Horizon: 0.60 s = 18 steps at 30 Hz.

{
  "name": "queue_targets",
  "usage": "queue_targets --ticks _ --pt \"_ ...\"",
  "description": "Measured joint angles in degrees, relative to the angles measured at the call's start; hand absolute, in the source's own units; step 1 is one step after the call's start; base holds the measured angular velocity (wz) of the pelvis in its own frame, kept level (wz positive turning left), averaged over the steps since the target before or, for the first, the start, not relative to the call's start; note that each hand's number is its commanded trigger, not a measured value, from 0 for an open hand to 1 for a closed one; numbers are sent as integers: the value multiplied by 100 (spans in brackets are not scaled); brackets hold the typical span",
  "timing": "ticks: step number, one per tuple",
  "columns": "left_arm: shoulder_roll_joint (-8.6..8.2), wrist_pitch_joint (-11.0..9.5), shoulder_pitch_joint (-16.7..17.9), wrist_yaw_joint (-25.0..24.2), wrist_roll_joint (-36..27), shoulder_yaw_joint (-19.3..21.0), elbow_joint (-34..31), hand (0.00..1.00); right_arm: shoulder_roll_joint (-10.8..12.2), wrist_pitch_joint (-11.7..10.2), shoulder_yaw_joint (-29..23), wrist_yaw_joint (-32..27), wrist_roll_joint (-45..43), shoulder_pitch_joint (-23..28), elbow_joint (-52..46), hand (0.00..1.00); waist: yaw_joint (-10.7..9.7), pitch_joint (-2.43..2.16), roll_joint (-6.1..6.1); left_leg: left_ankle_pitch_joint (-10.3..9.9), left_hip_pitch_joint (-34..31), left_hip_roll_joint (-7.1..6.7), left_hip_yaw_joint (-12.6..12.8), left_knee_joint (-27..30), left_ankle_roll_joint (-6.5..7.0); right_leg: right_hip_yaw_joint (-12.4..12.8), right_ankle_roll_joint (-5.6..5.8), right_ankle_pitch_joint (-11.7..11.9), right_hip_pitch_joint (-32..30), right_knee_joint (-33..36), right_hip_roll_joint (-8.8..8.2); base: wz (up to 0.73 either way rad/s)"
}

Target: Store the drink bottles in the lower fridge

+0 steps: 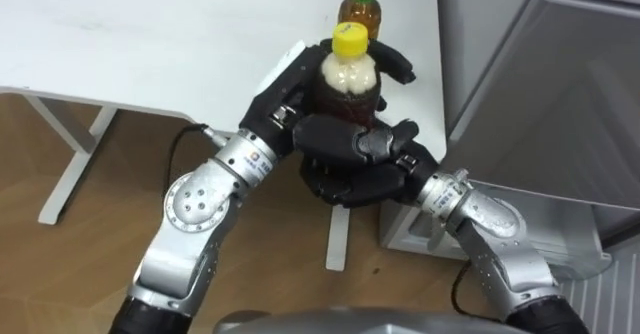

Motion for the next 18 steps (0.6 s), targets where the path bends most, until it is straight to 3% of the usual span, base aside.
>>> queue_targets --ticks 2,6,8,9,16,18 --pt "30 -172 0 144 147 0 0 0 0 -178 88 -71 3 -140 148 100 24 -24 -34 18 2 -10 -19 0 2 14 0 0 1 -1 0 0" --pt "111 -519 0 353 349 0 3 0 -2 -511 298 -292 7 -322 335 100 76 -29 -42 36 2 -42 -123 -1 9 18 1 0 2 -1 -4 1" --pt "146 -748 0 526 548 -2 11 77 -13 -712 448 -481 14 -424 413 100 91 -36 -52 47 2 -64 -210 -8 8 7 1 0 2 -1 -5 4" --pt "158 -813 1 589 628 -2 12 100 -23 -749 494 -539 18 -454 423 100 92 -39 -56 51 2 -72 -250 -10 9 2 1 0 2 -1 -5 5" --pt "561 -1664 1 1484 1172 -212 86 100 -260 -1259 992 -1008 26 -768 484 100 94 -123 -179 109 2 -130 -536 -86 0 -37 0 0 0 10 -6 5" --pt "591 -1946 1 1777 1388 -298 189 100 -323 -1415 1086 -1106 20 -812 500 100 111 -132 -199 111 0 -157 -632 -83 3 -36 1 -1 -7 20 -12 0"
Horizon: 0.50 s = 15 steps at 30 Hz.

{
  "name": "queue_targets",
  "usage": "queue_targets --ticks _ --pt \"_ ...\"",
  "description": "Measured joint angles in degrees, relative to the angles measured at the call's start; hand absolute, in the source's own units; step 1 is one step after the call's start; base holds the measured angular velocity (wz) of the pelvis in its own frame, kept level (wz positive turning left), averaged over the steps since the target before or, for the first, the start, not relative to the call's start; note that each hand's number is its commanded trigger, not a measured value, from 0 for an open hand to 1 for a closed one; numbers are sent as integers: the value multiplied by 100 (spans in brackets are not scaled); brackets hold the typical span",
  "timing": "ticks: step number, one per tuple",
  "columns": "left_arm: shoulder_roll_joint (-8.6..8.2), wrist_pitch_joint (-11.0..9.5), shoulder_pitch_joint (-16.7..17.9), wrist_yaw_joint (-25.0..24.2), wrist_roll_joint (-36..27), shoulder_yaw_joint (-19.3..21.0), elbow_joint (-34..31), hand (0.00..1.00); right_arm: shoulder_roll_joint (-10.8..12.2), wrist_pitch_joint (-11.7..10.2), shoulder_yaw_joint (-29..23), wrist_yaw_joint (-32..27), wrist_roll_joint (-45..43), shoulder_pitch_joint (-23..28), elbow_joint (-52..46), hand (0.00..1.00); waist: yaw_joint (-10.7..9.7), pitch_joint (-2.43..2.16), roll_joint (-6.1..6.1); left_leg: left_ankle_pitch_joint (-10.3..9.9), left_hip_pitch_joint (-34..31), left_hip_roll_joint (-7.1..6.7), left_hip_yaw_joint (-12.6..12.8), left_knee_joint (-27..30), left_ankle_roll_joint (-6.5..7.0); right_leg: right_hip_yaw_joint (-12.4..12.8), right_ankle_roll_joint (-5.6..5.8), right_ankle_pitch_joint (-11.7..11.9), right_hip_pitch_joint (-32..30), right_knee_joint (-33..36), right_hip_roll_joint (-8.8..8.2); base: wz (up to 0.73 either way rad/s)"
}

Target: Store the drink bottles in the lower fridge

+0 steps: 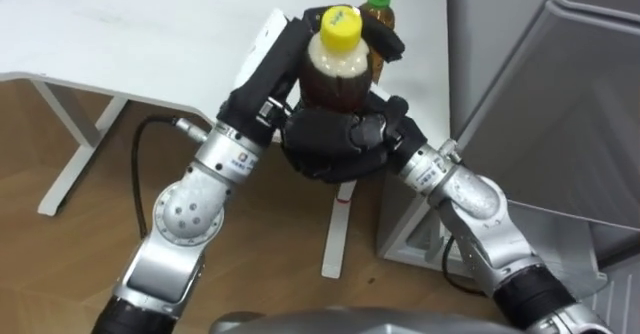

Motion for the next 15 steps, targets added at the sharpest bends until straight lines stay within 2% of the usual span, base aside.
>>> queue_targets --ticks 2,3,5,6,7,8,11,15 --pt "127 -374 0 379 233 -138 159 100 -80 -214 146 -113 0 -39 37 100 18 -9 -19 2 -1 -18 -49 8 4 2 6 -4 -9 12 -5 0" --pt "176 -458 0 452 270 -152 183 100 -85 -244 170 -128 -8 -34 36 100 14 -7 -25 2 0 -19 -56 10 4 2 8 -5 -9 15 -5 0" --pt "268 -775 2 724 549 -154 248 100 -105 -404 321 -309 -19 -64 36 100 -6 11 -52 3 -1 -31 -106 23 4 7 9 -7 -19 43 -4 0" --pt "300 -842 2 802 625 -155 248 100 -128 -442 361 -342 -20 -91 35 100 -10 18 -58 3 -1 -31 -110 29 5 12 9 -11 -26 62 -5 0" --pt "375 -985 5 960 726 -156 249 100 -159 -516 418 -380 -43 -143 17 100 -30 49 -55 3 -3 -33 -120 41 4 14 9 -22 -29 78 -5 0" --pt "419 -1117 15 1129 848 -156 249 100 -201 -582 507 -460 -47 -200 -6 100 -47 56 -79 3 -7 -34 -127 56 4 14 9 -23 -29 84 -3 0" --pt "491 -1379 20 1495 1181 -156 251 100 -309 -684 600 -614 -168 -241 -133 100 -71 69 -112 2 -22 -41 -131 88 4 20 10 -24 -30 95 -3 0" --pt "597 -1654 58 1855 1493 -156 251 100 -314 -844 626 -681 -295 -246 -186 100 -153 77 -114 2 -52 -48 -148 95 3 12 17 -28 -40 113 -3 3"
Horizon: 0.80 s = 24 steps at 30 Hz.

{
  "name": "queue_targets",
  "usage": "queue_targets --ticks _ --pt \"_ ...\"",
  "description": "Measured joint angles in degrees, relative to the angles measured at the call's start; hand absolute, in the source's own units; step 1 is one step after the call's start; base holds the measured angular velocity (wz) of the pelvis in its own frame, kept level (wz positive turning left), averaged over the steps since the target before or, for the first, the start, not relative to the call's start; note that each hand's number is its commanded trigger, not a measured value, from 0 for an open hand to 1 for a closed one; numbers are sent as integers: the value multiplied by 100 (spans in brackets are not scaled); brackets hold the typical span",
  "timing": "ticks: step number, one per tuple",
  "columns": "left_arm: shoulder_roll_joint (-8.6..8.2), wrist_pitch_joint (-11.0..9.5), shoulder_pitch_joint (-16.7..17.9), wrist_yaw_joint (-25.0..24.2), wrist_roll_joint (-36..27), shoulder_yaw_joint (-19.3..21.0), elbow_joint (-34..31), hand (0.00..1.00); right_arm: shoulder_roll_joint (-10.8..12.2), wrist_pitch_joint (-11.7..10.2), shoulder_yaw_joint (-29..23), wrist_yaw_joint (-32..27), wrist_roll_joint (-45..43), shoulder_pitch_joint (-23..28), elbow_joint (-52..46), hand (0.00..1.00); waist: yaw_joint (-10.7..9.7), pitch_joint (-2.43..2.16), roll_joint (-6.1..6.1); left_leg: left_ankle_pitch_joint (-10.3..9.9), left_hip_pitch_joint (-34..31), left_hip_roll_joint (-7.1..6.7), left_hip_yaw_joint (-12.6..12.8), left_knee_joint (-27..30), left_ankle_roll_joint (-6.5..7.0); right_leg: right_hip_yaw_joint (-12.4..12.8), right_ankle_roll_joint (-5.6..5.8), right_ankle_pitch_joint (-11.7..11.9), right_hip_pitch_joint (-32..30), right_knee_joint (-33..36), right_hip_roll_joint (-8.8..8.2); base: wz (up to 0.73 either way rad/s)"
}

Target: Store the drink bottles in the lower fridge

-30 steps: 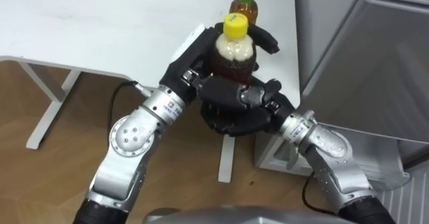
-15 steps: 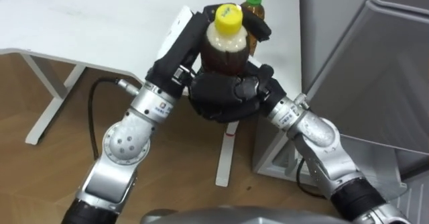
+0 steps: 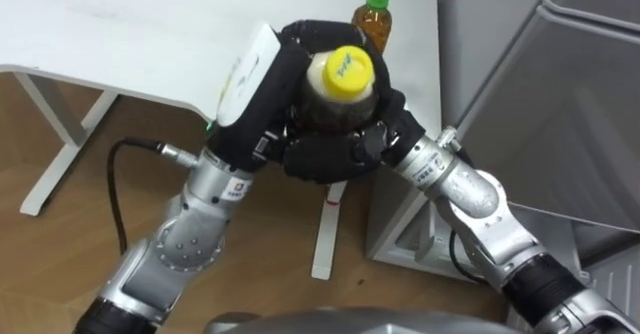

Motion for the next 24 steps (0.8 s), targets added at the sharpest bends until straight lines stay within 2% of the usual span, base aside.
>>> queue_targets --ticks 2,5,11,15,19,20,21,22,23,24 --pt "9 -102 117 151 113 0 7 100 -40 -33 51 0 -39 34 -30 100 -63 6 -6 0 -35 0 -1 8 0 3 4 -3 -39 32 0 0" --pt "65 -222 277 344 241 1 8 100 -60 -57 140 -20 -116 81 -79 100 -154 50 -27 0 -49 -1 -2 16 0 17 5 -14 -59 65 -1 0" --pt "178 -438 367 585 382 8 11 100 -76 -103 202 -50 -193 135 -186 100 -224 100 -62 0 -66 -4 -2 16 0 28 5 -20 -75 69 -2 0" --pt "199 -518 447 707 478 16 11 100 -85 -113 212 -50 -273 167 -224 100 -307 107 -62 0 -90 -13 -22 14 0 27 6 -21 -89 66 -3 2" --pt "211 -607 533 733 510 22 11 100 -84 -115 214 -41 -300 274 -288 100 -363 147 -75 0 -139 -16 -30 12 0 26 6 -22 -119 62 -4 0" --pt "217 -619 570 733 520 28 11 100 -84 -112 214 -20 -321 295 -289 100 -389 171 -83 0 -138 -18 -33 12 0 29 5 -21 -126 64 -4 0" --pt "216 -623 586 733 520 32 11 47 -84 -108 214 -16 -332 300 -289 100 -409 186 -89 0 -139 -18 -37 12 0 28 5 -21 -126 65 -3 0" --pt "216 -634 601 733 526 35 11 0 -83 -107 214 -8 -337 309 -291 100 -441 222 -105 0 -140 -19 -42 12 0 28 5 -21 -126 66 -3 0" --pt "216 -654 607 733 534 44 11 0 -84 -107 214 -1 -337 319 -301 100 -460 256 -115 0 -143 -19 -43 12 0 33 4 -21 -131 66 -3 0" --pt "216 -666 609 733 540 47 11 0 -84 -107 214 -1 -337 327 -312 100 -469 266 -119 0 -145 -19 -43 12 0 38 4 -21 -135 66 -3 0"
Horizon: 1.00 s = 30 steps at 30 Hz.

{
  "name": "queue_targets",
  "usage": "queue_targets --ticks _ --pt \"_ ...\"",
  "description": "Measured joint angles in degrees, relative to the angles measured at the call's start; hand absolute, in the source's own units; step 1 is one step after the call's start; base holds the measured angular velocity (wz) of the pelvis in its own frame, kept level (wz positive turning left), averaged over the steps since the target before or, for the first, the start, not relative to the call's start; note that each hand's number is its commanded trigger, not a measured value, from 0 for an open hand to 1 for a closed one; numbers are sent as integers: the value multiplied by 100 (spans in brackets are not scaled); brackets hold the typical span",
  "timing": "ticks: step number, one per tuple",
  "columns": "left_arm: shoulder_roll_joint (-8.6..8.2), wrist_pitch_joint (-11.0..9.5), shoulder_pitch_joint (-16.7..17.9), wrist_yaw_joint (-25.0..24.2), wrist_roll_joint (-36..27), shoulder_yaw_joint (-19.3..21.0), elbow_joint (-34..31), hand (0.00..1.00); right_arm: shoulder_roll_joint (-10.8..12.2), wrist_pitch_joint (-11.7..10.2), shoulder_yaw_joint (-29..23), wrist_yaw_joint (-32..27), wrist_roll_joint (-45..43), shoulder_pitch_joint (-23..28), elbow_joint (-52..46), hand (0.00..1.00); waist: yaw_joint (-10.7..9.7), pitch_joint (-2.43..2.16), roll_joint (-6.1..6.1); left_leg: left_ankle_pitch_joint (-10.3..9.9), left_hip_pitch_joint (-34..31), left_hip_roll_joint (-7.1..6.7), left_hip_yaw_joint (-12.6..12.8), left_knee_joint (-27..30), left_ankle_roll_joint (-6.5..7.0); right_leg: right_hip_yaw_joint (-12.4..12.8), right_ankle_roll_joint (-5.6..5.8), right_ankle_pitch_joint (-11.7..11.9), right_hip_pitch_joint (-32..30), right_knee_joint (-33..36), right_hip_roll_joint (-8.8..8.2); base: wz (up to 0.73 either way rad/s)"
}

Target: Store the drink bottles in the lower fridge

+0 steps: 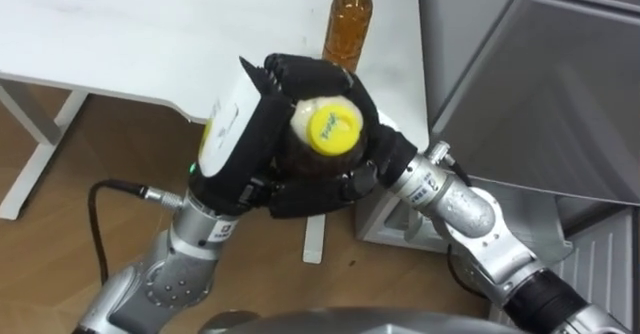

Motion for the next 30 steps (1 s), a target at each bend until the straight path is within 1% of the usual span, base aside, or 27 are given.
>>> queue_targets --ticks 4,6,8,12,14,18,19,22,24,26,27,28,29,30 --pt "7 -110 10 -1 53 44 8 0 -2 -3 -2 25 0 46 -54 100 -38 26 -24 0 -12 -2 3 -10 0 41 0 0 -27 0 2 0" --pt "31 -170 10 -1 54 54 38 0 -15 -3 -2 54 0 53 -53 100 -37 56 -33 -1 -13 -2 5 -9 0 51 0 0 -29 1 3 0" --pt "48 -244 12 -2 83 84 71 0 -18 1 -2 108 0 68 -53 100 -37 114 -50 -1 -22 -3 6 -2 0 58 0 0 -36 3 3 0" --pt "48 -314 79 -6 88 87 115 0 -18 6 -4 182 2 164 -52 100 -50 122 -58 -1 -98 -4 16 7 1 117 -2 1 -125 20 7 -2" --pt "46 -341 236 -11 91 87 130 0 -17 40 -3 301 3 274 -41 100 -105 131 -73 -2 -96 -9 15 6 2 127 0 0 -122 15 7 0" --pt "43 -411 367 -13 196 87 146 0 -15 55 -2 363 3 457 -58 100 -156 155 -89 -3 -97 -8 15 5 2 130 -1 0 -118 16 8 0" --pt "36 -421 395 -14 197 87 149 0 -15 55 -2 367 2 490 -66 100 -168 165 -94 -3 -98 -8 15 7 2 134 -1 0 -120 17 8 0" --pt "29 -453 451 -14 199 87 149 0 -15 57 -1 410 2 535 -72 100 -189 221 -118 -3 -97 -8 20 21 2 153 -2 0 -121 23 9 -1" --pt "29 -470 495 -19 200 89 149 0 -15 60 -1 444 2 604 -73 100 -195 235 -120 -3 -95 -8 39 28 2 202 -2 -1 -123 27 10 -2" --pt "-42 -581 647 -21 264 221 149 0 34 63 8 516 -41 598 -16 100 -332 254 -152 -3 -92 -12 48 30 2 294 -2 -4 -121 29 20 0" --pt "-52 -595 662 -20 310 246 151 0 46 60 14 526 -42 603 5 100 -355 260 -159 -3 -92 -12 56 38 2 318 -3 -4 -122 31 23 0" --pt "-59 -611 707 -21 322 277 167 0 63 59 21 541 -57 602 43 100 -426 271 -175 -3 -103 -16 56 56 3 317 -2 -5 -118 40 22 0" --pt "-80 -647 758 -21 350 333 175 0 101 58 21 548 -86 602 68 100 -491 299 -205 -3 -99 -17 60 60 3 330 -3 -8 -121 52 23 0" --pt "-107 -674 793 -21 387 376 175 0 120 52 22 549 -110 602 83 100 -522 312 -222 -3 -100 -16 65 65 3 353 -3 -11 -128 66 23 -4"
